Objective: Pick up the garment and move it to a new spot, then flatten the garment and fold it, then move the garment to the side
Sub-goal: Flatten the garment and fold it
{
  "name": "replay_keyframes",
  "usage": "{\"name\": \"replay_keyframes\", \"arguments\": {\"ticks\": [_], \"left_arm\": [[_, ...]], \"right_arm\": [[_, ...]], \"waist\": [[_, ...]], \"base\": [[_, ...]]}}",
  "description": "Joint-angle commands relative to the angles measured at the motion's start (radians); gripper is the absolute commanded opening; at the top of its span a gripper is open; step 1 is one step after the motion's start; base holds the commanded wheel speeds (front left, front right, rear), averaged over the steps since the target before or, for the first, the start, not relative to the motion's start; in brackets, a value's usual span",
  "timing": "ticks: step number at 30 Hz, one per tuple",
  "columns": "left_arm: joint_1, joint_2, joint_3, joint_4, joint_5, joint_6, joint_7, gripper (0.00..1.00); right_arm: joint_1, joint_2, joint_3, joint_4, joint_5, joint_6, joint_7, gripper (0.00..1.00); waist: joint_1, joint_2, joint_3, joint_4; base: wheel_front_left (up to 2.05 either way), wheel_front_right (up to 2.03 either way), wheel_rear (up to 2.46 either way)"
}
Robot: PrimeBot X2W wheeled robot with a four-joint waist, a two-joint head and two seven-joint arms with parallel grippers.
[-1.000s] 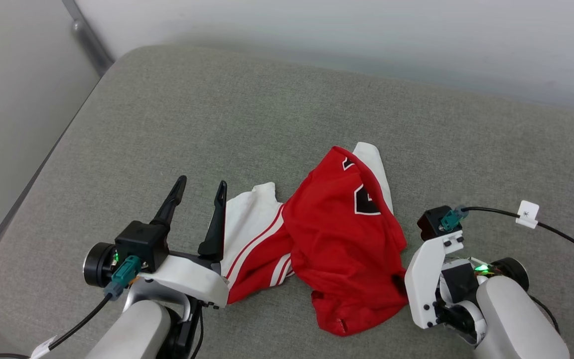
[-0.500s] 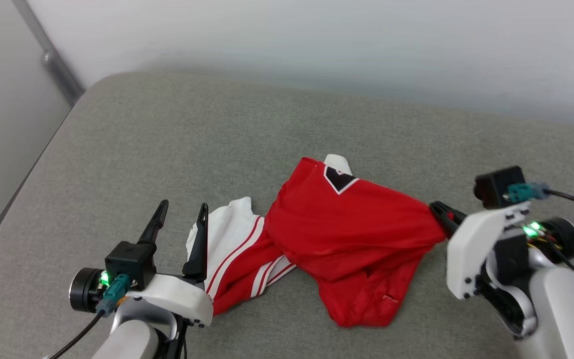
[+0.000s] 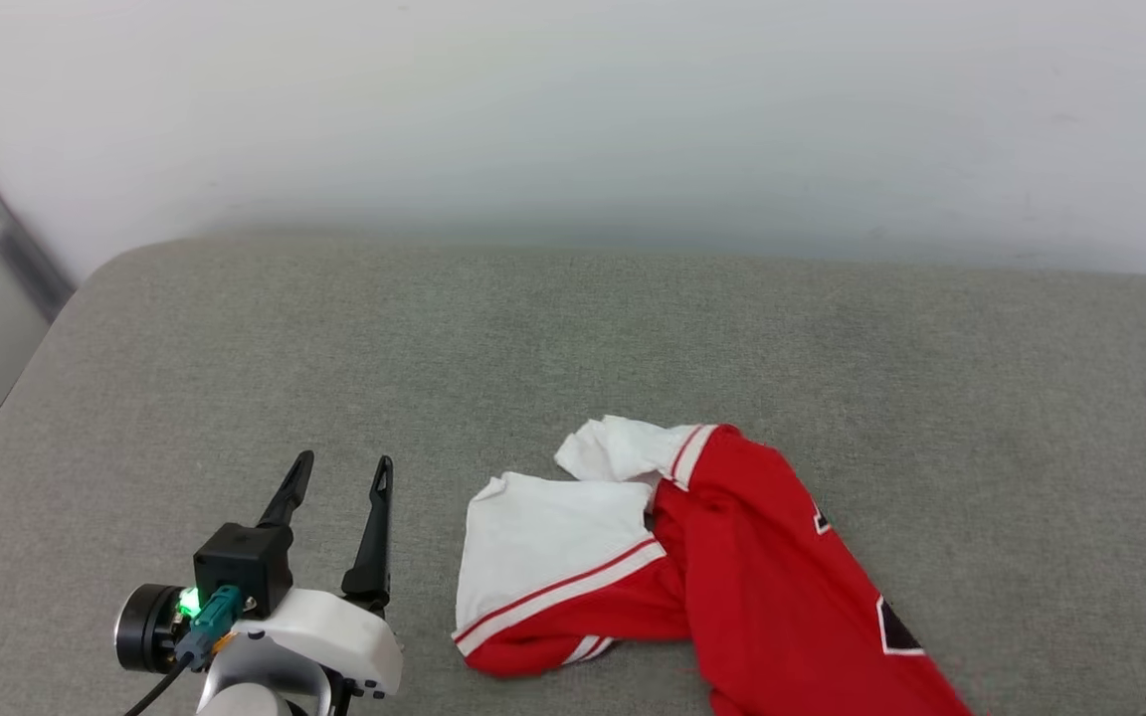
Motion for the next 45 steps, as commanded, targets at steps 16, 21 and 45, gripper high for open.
{"name": "replay_keyframes", "arguments": {"ticks": [16, 21, 45], "left_arm": [[-0.003, 0.006, 0.007, -0.023, -0.013, 0.015, 0.005, 1.00], [-0.042, -0.009, -0.001, -0.035, -0.004, 0.005, -0.005, 1.00], [-0.177, -0.130, 0.011, 0.031, 0.061, -0.099, -0.036, 1.00]], "right_arm": [[-0.281, 0.004, 0.068, 0.156, 0.027, 0.000, -0.480, 1.00], [-0.469, -0.002, 0.195, 0.192, -0.003, 0.000, -0.339, 1.00], [-0.903, -0.162, 0.573, 0.478, 0.061, 0.000, 0.179, 0.00]], "waist": [[0.0000, 0.0000, 0.026, 0.011], [0.0000, 0.0000, 0.079, 0.046], [0.0000, 0.0000, 0.237, 0.194]], "base": [[0.00, 0.00, 0.00], [0.00, 0.00, 0.00], [0.00, 0.00, 0.00]]}}
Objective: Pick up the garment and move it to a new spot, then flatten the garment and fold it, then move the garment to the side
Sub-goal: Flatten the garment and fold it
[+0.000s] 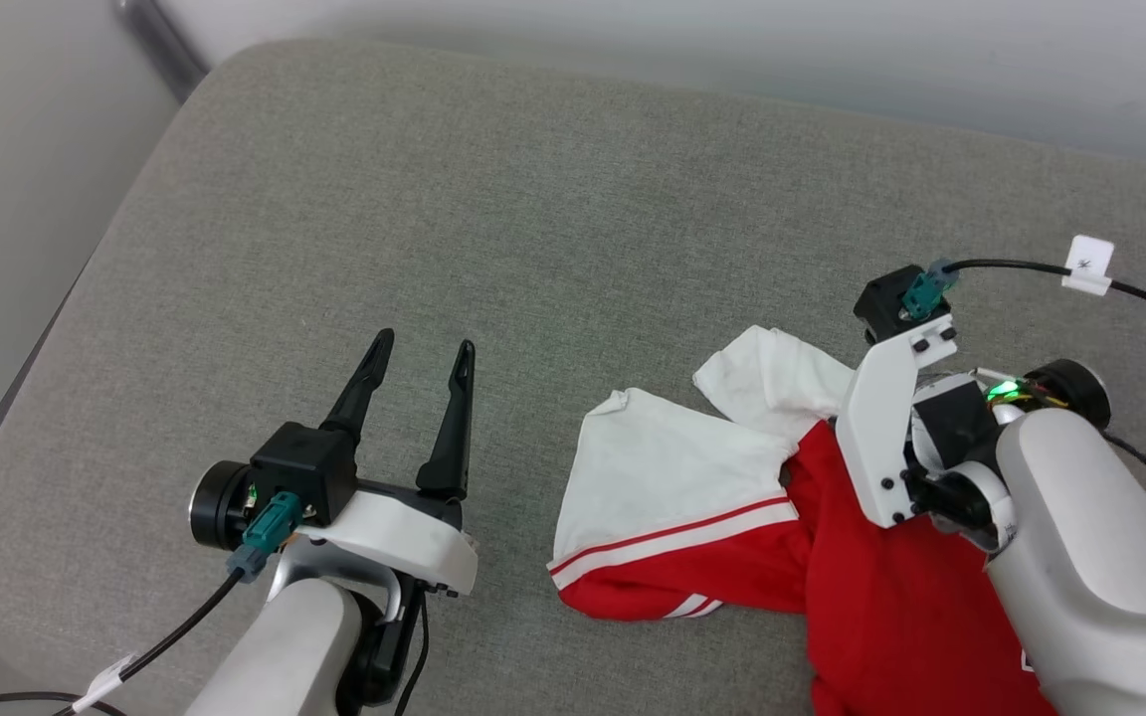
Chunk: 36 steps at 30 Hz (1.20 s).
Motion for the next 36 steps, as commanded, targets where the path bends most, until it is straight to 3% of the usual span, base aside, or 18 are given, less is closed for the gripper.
{"name": "replay_keyframes", "arguments": {"ticks": [1, 10, 15, 22, 27, 28, 29, 32, 36], "left_arm": [[0.001, -0.007, 0.014, 0.004, 0.013, -0.006, -0.007, 1.00], [0.040, -0.017, 0.045, 0.013, 0.040, -0.017, -0.007, 1.00], [0.065, -0.015, 0.054, 0.019, 0.047, -0.019, -0.006, 1.00], [0.114, 0.001, 0.059, 0.025, 0.044, -0.008, -0.004, 1.00], [0.140, 0.014, 0.062, 0.021, 0.036, 0.001, 0.010, 1.00], [0.144, 0.017, 0.064, 0.018, 0.034, 0.002, 0.014, 1.00], [0.148, 0.020, 0.065, 0.016, 0.031, 0.005, 0.017, 1.00], [0.159, 0.028, 0.068, 0.009, 0.029, 0.012, 0.026, 1.00], [0.173, 0.041, 0.073, 0.003, 0.022, 0.019, 0.036, 1.00]], "right_arm": [[-0.029, -0.015, -0.010, -0.007, -0.014, -0.001, -0.037, 0.00], [-0.015, -0.010, -0.134, -0.063, -0.034, -0.001, -0.139, 0.00], [0.087, 0.027, -0.345, -0.144, -0.048, -0.001, -0.191, 0.00], [0.359, 0.138, -0.705, -0.262, -0.033, -0.001, -0.210, 0.00], [0.539, 0.156, -0.832, -0.216, 0.033, 0.000, -0.228, 0.00], [0.560, 0.155, -0.835, -0.193, 0.053, 0.000, -0.244, 0.23], [0.576, 0.153, -0.830, -0.172, 0.060, 0.000, -0.265, 1.00], [0.587, 0.154, -0.797, -0.137, 0.073, 0.000, -0.379, 1.00], [0.559, 0.153, -0.746, -0.179, 0.055, 0.000, -0.573, 1.00]], "waist": [[-0.0001, 0.0000, -0.006, -0.004], [-0.0001, 0.0000, -0.049, -0.044], [-0.0001, 0.0000, -0.088, -0.076], [-0.0001, 0.0000, -0.139, -0.122], [-0.0001, 0.0000, -0.159, -0.143], [-0.0001, 0.0000, -0.161, -0.147], [-0.0001, 0.0000, -0.162, -0.151], [-0.0001, 0.0000, -0.166, -0.161], [-0.0001, 0.0000, -0.175, -0.171]], "base": [[0.00, 0.00, 0.00], [0.00, 0.00, 0.00], [0.00, 0.00, 0.00], [0.00, 0.00, 0.00], [0.00, 0.00, 0.00], [0.00, 0.00, 0.00], [0.00, 0.00, 0.00], [0.00, 0.00, 0.00], [0.00, 0.00, 0.00]]}}
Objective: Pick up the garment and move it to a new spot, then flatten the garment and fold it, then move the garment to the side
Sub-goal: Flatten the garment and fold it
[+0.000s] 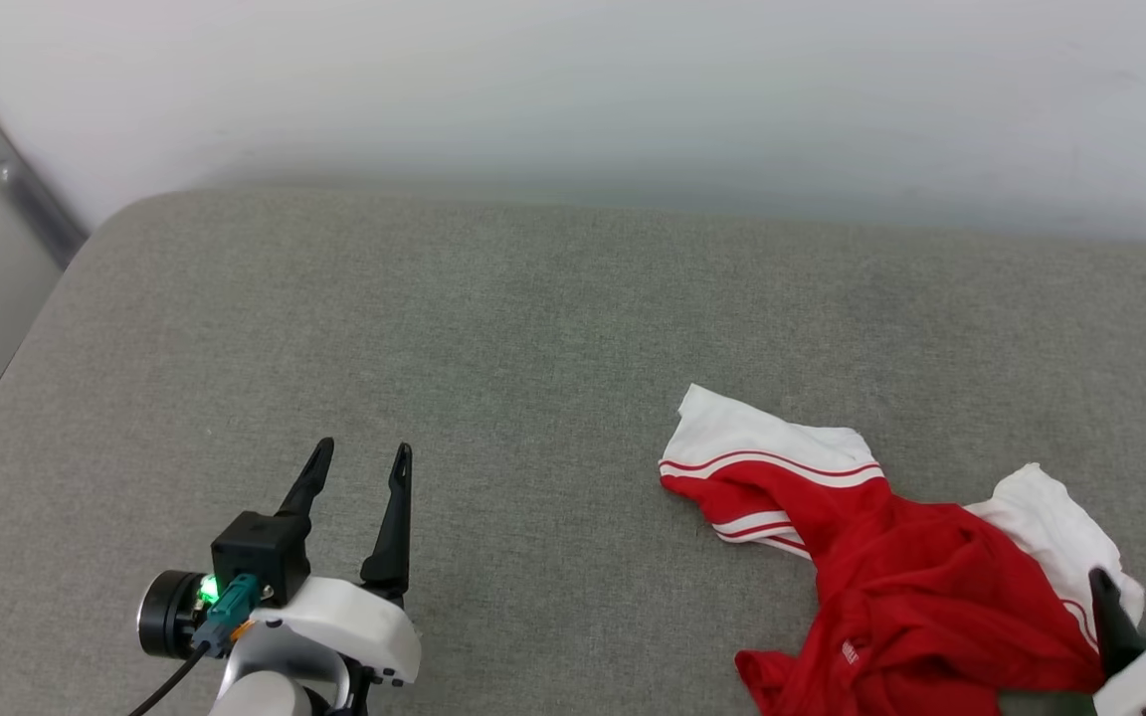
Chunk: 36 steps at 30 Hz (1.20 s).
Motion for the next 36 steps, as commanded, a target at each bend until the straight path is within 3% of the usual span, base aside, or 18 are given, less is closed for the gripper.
{"name": "replay_keyframes", "arguments": {"ticks": [1, 10, 22, 30, 31, 32, 36], "left_arm": [[0.015, 0.009, 0.005, -0.003, -0.005, 0.008, 0.004, 1.00], [0.058, 0.026, 0.006, 0.000, -0.016, 0.023, 0.027, 1.00], [0.030, 0.052, 0.001, -0.008, -0.014, 0.028, 0.065, 1.00], [-0.162, 0.037, -0.056, 0.025, -0.011, -0.060, 0.158, 1.00], [-0.195, 0.032, -0.067, 0.035, -0.010, -0.077, 0.173, 1.00], [-0.292, 0.020, -0.098, 0.084, -0.012, -0.126, 0.234, 1.00], [-0.413, -0.002, -0.145, 0.155, -0.018, -0.202, 0.318, 1.00]], "right_arm": [[-0.022, -0.001, 0.019, -0.023, -0.020, 0.000, -0.062, 1.00], [0.003, -0.001, 0.147, -0.150, -0.172, 0.000, -0.282, 1.00], [0.132, -0.001, 0.282, -0.357, -0.202, 0.000, -0.321, 1.00], [0.132, -0.001, 0.355, -0.444, -0.232, 0.000, -0.293, 1.00], [0.125, -0.001, 0.358, -0.452, -0.232, 0.000, -0.292, 1.00], [0.103, -0.001, 0.368, -0.468, -0.226, 0.000, -0.292, 1.00], [0.081, -0.001, 0.378, -0.475, -0.218, 0.000, -0.300, 1.00]], "waist": [[0.0001, 0.0000, -0.009, -0.005], [0.0001, 0.0000, -0.071, -0.013], [0.0001, 0.0000, -0.089, -0.054], [0.0001, 0.0000, -0.021, -0.138], [0.0001, 0.0000, -0.007, -0.149], [0.0001, 0.0000, 0.045, -0.185], [0.0001, 0.0000, 0.115, -0.221]], "base": [[0.00, 0.00, 0.00], [0.00, 0.00, 0.00], [0.00, 0.00, 0.00], [0.00, 0.00, 0.00], [0.00, 0.00, 0.00], [0.00, 0.00, 0.00], [0.00, 0.00, 0.00]]}}
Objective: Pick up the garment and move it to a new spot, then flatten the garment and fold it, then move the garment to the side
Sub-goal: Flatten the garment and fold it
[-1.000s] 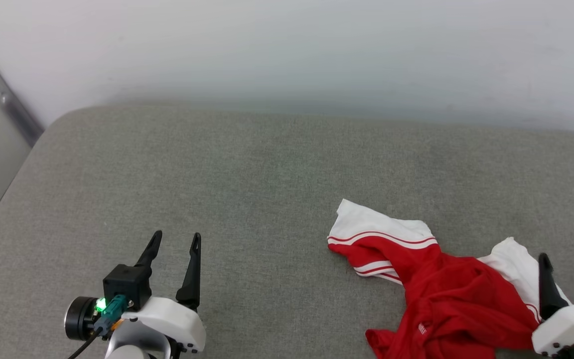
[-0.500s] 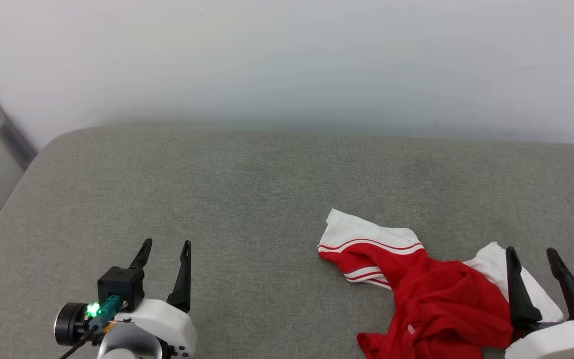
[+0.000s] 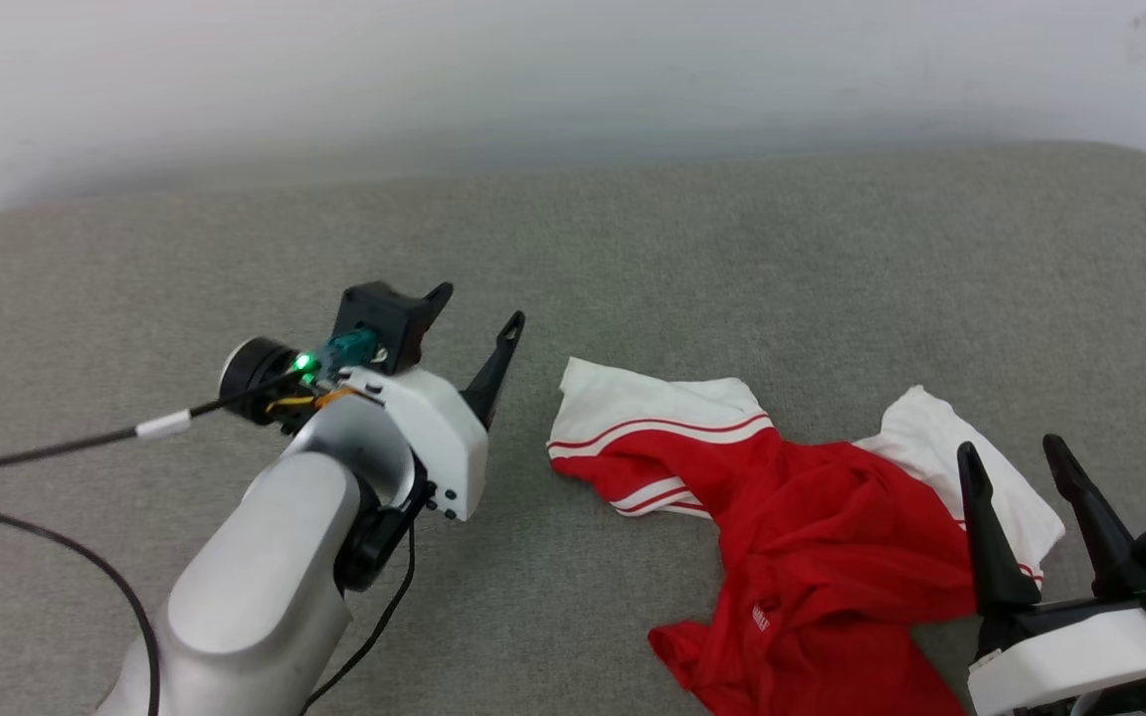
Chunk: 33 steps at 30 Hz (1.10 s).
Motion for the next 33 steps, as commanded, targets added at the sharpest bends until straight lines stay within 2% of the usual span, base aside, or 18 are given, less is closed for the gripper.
{"name": "replay_keyframes", "arguments": {"ticks": [1, 5, 9, 21, 22, 23, 24, 29, 33], "left_arm": [[-0.062, -0.008, -0.025, 0.039, -0.002, -0.038, 0.043, 1.00], [-0.152, -0.025, -0.080, 0.127, -0.023, -0.093, 0.131, 1.00], [-0.201, -0.032, -0.132, 0.185, -0.050, -0.112, 0.203, 1.00], [-0.255, 0.023, -0.367, 0.303, -0.216, -0.120, 0.489, 1.00], [-0.259, 0.023, -0.381, 0.298, -0.229, -0.120, 0.488, 0.55], [-0.264, 0.025, -0.393, 0.291, -0.238, -0.120, 0.477, 0.16], [-0.272, 0.026, -0.402, 0.287, -0.243, -0.120, 0.462, 0.00], [-0.335, 0.034, -0.398, 0.282, -0.203, -0.117, 0.314, 0.00], [-0.343, 0.044, -0.382, 0.235, -0.158, -0.082, 0.192, 0.00]], "right_arm": [[-0.022, 0.000, 0.009, -0.004, 0.004, 0.000, -0.006, 1.00], [-0.040, 0.000, 0.021, 0.008, -0.001, 0.000, -0.008, 1.00], [-0.048, 0.000, 0.023, 0.018, 0.012, 0.000, -0.014, 1.00], [-0.087, 0.000, 0.052, 0.055, 0.038, 0.000, -0.034, 1.00], [-0.088, 0.000, 0.055, 0.059, 0.043, 0.000, -0.034, 1.00], [-0.089, 0.000, 0.056, 0.064, 0.046, 0.000, -0.035, 1.00], [-0.089, 0.000, 0.055, 0.070, 0.048, 0.000, -0.035, 1.00], [-0.072, 0.000, 0.039, 0.098, 0.060, 0.000, -0.029, 1.00], [-0.059, 0.000, 0.023, 0.106, 0.056, 0.000, -0.017, 1.00]], "waist": [[-0.0001, 0.0000, 0.082, -0.056], [-0.0001, 0.0000, 0.131, -0.083], [-0.0001, 0.0000, 0.156, -0.098], [-0.0001, 0.0000, 0.195, -0.131], [-0.0001, 0.0000, 0.194, -0.131], [-0.0001, 0.0000, 0.193, -0.130], [-0.0001, 0.0000, 0.189, -0.128], [-0.0001, 0.0000, 0.152, -0.106], [-0.0001, 0.0000, 0.107, -0.074]], "base": [[0.00, 0.00, 0.00], [0.00, 0.00, 0.00], [0.00, 0.00, 0.00], [0.00, 0.00, 0.00], [0.00, 0.00, 0.00], [0.00, 0.00, 0.00], [0.00, 0.00, 0.00], [0.00, 0.00, 0.00], [0.00, 0.00, 0.00]]}}
